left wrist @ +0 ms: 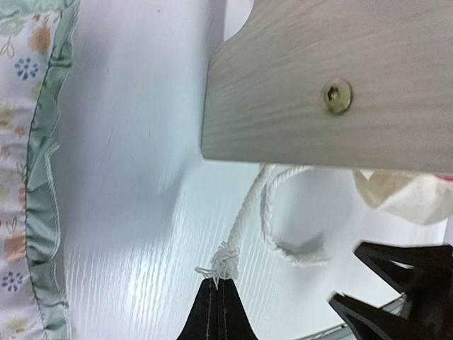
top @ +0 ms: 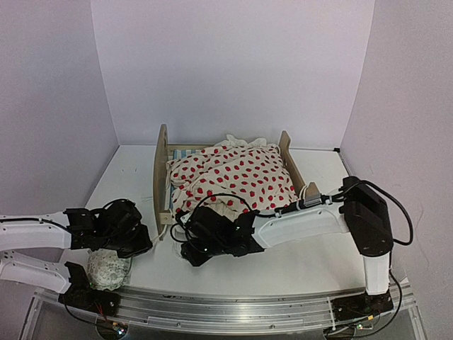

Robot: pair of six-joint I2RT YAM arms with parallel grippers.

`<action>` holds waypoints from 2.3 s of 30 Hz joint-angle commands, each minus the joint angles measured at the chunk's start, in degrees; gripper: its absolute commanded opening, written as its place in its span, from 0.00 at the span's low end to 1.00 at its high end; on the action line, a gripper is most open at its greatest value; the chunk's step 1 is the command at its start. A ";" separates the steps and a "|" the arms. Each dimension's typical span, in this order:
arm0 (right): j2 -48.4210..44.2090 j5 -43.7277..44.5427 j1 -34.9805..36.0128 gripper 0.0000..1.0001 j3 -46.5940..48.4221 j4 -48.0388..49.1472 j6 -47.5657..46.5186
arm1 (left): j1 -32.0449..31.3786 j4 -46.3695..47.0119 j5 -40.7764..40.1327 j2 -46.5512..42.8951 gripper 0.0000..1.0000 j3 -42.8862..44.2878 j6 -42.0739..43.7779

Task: Set up the pet bed
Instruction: Cross the left ropes of the mattress closest to the robot.

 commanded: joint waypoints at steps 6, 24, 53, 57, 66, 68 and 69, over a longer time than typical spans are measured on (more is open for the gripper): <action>8.46 -6.07 -1.52 0.47 6.89 6.05 1.09 | -0.21 -1.65 9.43 -7.14 0.00 -2.83 1.78; -8.22 -12.17 -3.56 0.37 -15.02 8.72 1.89 | -0.21 8.59 17.59 1.92 0.00 -2.13 5.69; 3.57 -25.06 -2.09 0.00 -0.10 4.61 5.29 | -0.22 4.36 14.86 -0.48 0.00 -0.38 5.87; 3.69 -25.03 -1.92 0.00 3.69 6.13 7.70 | -0.20 3.45 14.70 -1.55 0.00 -0.15 5.90; 4.70 -16.89 -1.92 0.00 12.89 6.68 6.94 | -0.19 2.77 14.19 -3.40 0.00 -0.73 5.81; 5.28 -15.10 -2.11 0.00 14.47 6.71 6.87 | -0.24 2.70 14.08 -3.59 0.00 -0.75 5.78; 5.41 -14.10 -2.18 0.00 15.10 6.71 6.87 | -0.25 2.58 14.01 -3.83 0.00 -0.76 5.78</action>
